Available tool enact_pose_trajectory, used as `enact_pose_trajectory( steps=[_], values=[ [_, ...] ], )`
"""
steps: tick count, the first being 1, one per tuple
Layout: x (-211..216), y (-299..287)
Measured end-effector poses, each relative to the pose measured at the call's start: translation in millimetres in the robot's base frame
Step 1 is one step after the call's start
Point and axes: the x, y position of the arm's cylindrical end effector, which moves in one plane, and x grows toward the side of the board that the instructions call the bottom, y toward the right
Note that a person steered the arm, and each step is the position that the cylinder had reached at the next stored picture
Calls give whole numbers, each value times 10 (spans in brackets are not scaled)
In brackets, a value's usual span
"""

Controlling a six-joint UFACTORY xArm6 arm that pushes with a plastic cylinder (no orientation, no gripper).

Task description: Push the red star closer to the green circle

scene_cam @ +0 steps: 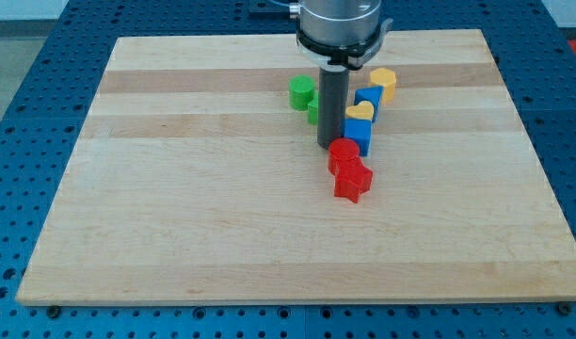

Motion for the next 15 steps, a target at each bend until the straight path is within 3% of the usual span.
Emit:
enact_pose_trajectory(
  steps=[8, 9, 15],
  values=[
    [-622, 433],
    [-669, 670],
    [-828, 856]
  ],
)
